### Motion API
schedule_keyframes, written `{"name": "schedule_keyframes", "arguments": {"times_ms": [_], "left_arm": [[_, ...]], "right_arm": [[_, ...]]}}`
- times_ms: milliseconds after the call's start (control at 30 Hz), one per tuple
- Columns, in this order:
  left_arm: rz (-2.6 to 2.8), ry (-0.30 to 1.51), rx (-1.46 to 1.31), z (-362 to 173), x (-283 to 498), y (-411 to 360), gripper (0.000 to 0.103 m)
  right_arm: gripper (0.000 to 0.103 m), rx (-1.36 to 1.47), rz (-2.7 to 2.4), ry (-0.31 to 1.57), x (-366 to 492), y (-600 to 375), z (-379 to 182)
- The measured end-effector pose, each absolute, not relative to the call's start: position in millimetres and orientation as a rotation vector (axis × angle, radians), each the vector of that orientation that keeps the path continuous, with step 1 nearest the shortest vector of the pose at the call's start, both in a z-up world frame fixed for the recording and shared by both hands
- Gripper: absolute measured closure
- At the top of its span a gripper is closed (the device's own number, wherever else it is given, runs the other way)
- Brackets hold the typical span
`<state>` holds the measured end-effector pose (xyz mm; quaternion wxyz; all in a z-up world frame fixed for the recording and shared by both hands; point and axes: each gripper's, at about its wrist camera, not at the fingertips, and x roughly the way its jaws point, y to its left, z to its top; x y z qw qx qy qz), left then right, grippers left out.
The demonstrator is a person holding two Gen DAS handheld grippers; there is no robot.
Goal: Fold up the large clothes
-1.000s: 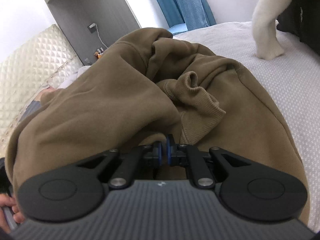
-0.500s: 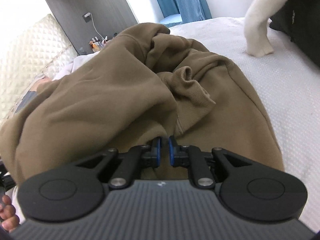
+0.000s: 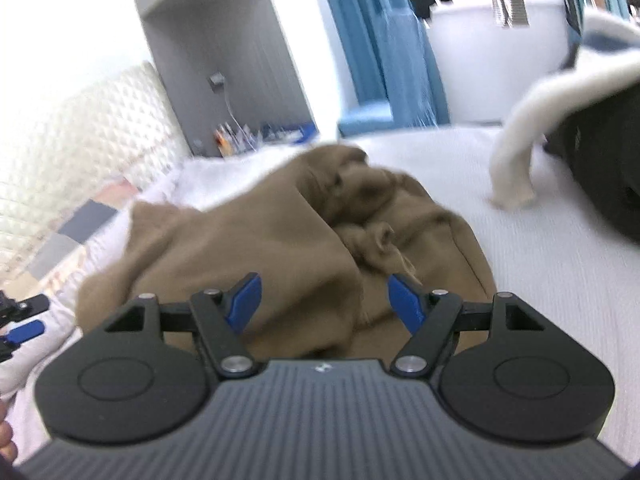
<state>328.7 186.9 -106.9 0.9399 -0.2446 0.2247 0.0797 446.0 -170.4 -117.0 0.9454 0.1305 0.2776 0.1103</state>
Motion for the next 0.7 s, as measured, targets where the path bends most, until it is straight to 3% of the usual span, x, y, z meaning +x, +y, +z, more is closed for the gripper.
{"name": "schedule_keyframes", "arguments": {"times_ms": [200, 300, 367, 700], "left_arm": [[0.073, 0.431, -0.390, -102, 350, 158, 0.042], [0.037, 0.416, -0.351, -103, 363, 145, 0.042], [0.010, 0.423, -0.340, -109, 376, 138, 0.043], [0.019, 0.524, -0.174, -163, 429, 120, 0.054]], "right_arm": [[0.031, 0.282, 0.311, 0.471, 447, -155, -109], [0.042, 0.277, 0.340, 0.470, 457, -143, -112], [0.043, 0.253, 0.351, 0.473, 464, -134, -116], [0.050, 0.108, 0.340, 0.552, 495, -96, -151]]}}
